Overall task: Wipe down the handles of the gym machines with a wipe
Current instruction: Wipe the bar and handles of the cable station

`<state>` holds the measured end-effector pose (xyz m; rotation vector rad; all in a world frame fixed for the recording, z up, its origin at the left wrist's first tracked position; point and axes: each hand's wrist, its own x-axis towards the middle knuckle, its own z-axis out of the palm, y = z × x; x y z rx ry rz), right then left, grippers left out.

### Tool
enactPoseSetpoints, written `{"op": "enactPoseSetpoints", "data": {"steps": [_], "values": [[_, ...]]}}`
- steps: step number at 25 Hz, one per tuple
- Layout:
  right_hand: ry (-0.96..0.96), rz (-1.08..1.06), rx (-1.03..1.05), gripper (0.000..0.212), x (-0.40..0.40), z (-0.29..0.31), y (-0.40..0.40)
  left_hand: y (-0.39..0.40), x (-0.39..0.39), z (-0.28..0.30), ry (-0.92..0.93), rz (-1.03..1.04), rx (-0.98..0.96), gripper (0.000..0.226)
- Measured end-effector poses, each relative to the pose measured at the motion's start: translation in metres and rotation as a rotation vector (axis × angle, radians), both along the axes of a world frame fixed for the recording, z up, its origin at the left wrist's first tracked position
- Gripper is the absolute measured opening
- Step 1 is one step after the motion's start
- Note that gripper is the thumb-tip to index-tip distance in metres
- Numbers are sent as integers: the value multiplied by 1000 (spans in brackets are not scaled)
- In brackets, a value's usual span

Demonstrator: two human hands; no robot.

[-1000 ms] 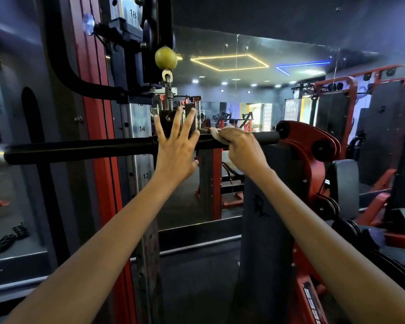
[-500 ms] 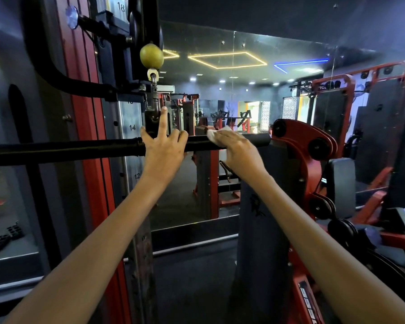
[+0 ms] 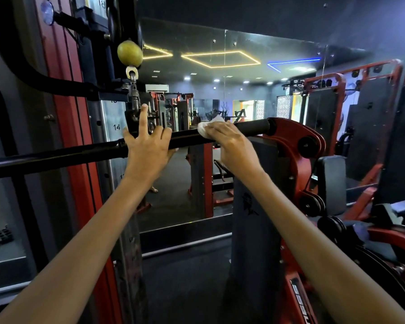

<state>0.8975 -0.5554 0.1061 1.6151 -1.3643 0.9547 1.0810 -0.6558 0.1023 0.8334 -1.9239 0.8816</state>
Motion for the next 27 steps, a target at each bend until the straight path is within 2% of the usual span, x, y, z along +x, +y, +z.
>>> {"op": "enactPoseSetpoints", "data": {"steps": [2, 5, 7, 11, 13, 19, 21, 25, 27], "values": [[-51, -89, -9, 49, -26, -1, 13, 0, 0, 0, -32, 23, -8, 51], [-201, -170, -35, 44, -59, -1, 24, 2, 0, 1, -49, 29, -15, 51], [-286, -180, -43, 43, -53, -2, 16, 3, -1, 1, -43, 26, -13, 50], [-131, 30, -36, 48, -7, -13, -5, 3, -1, 0, -35, 28, 5, 48], [-52, 75, -30, 49, -13, -13, -3, 3, -1, 0, -36, 32, 16, 48], [-171, -80, -56, 46, -73, -9, 27, 6, 1, 1, -59, 52, 14, 50], [-313, -39, -59, 41, -86, -4, 30, 8, 1, 1, -60, 53, 19, 50], [-935, 189, 2, 31, -91, 2, 20, 9, 1, 2, -60, 70, 41, 49], [-1040, 220, -84, 18, -86, -6, 17, 10, 1, 2, -68, 74, 56, 49]]}}
